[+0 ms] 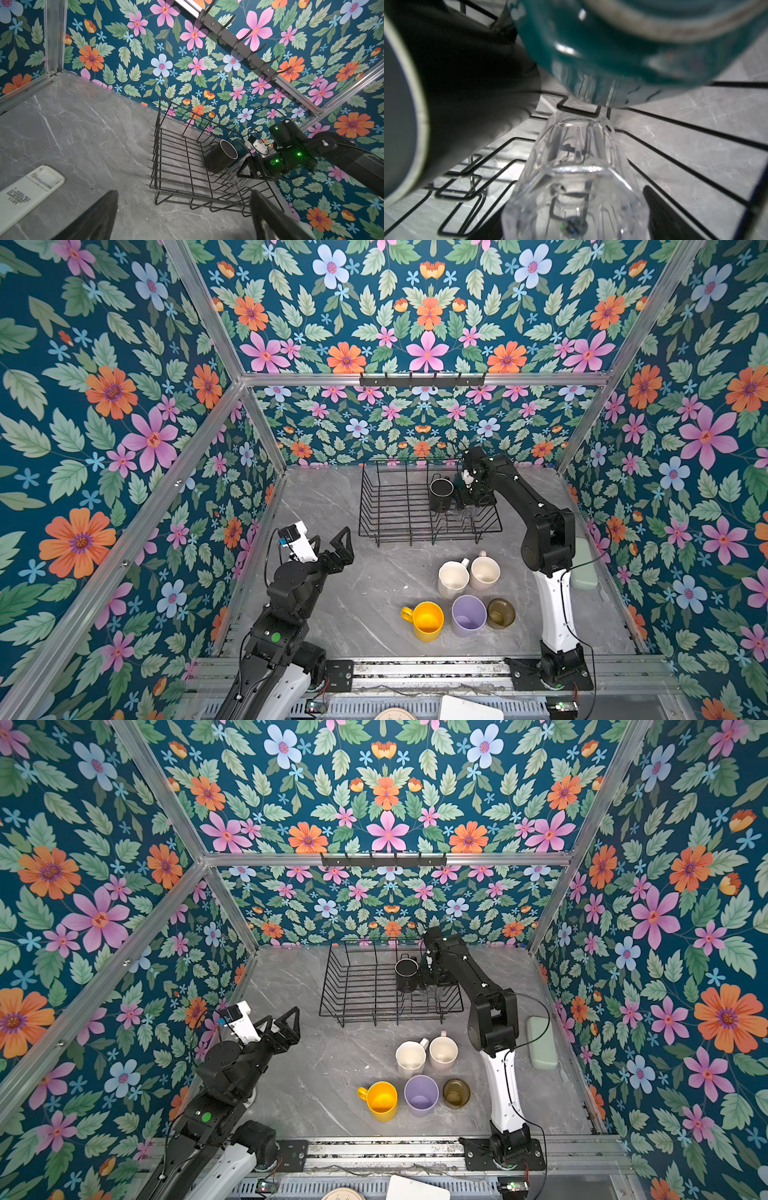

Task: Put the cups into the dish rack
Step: 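Lower the clear cup upside down into the rack and open the right gripper, then raise the right gripper from the rack and move it toward the pink mug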

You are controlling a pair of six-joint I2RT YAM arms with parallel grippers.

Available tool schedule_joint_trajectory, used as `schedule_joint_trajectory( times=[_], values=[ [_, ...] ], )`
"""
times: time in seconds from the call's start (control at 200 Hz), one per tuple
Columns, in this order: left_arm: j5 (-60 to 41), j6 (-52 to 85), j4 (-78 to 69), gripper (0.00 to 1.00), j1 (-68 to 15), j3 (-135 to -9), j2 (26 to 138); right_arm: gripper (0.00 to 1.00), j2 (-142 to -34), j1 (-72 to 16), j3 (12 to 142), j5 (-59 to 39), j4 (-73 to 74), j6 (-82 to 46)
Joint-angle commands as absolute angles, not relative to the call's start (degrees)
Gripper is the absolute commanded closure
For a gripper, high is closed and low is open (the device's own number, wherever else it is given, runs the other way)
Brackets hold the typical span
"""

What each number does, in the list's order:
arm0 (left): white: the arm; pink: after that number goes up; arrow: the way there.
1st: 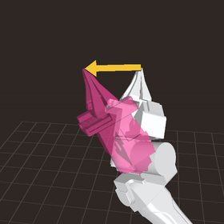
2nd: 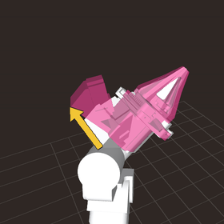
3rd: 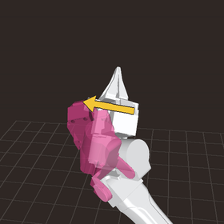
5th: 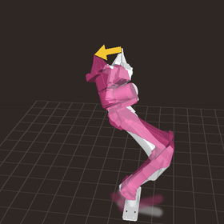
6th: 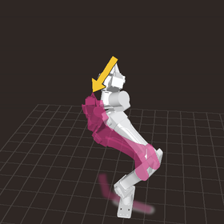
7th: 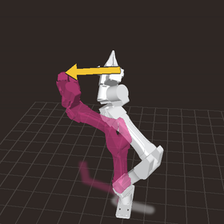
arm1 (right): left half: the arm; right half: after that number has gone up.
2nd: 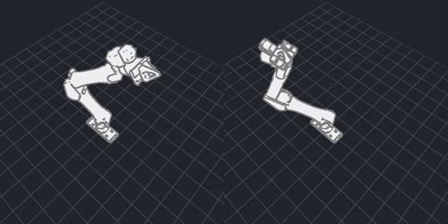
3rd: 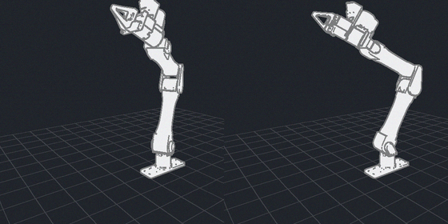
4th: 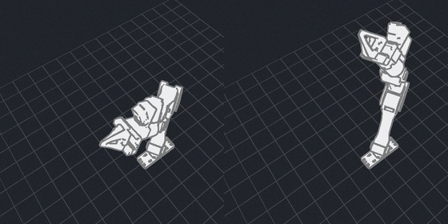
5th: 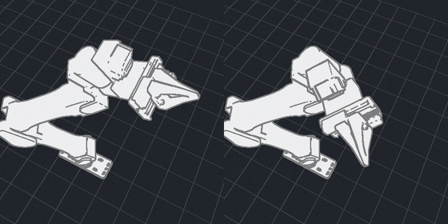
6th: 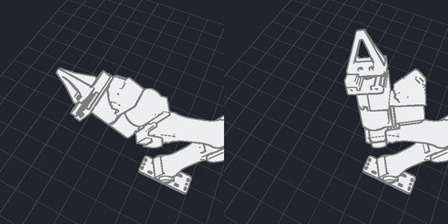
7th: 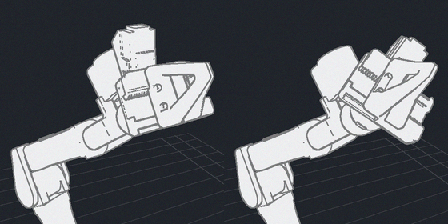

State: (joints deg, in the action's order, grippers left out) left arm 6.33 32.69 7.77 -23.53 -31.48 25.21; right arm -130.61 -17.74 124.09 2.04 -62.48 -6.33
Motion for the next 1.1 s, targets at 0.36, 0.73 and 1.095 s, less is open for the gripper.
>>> schedule_joint_trajectory(
  times=[0.36,0.73,1.095],
  values=[
    [7.6,32.2,8.3,0.00,-23.5,-31.3,24.6,0.16,-113.6,-17.8,113.0,1.4,-56.7,-10.7],
    [7.7,32.3,6.4,0.00,-23.5,-30.2,25.5,0.23,-86.9,-17.8,84.5,0.0,-51.8,-15.0],
    [7.2,32.9,3.9,0.00,-23.5,-29.3,27.0,0.36,-75.0,-20.3,67.4,-0.6,-53.0,-18.9]
  ],
)
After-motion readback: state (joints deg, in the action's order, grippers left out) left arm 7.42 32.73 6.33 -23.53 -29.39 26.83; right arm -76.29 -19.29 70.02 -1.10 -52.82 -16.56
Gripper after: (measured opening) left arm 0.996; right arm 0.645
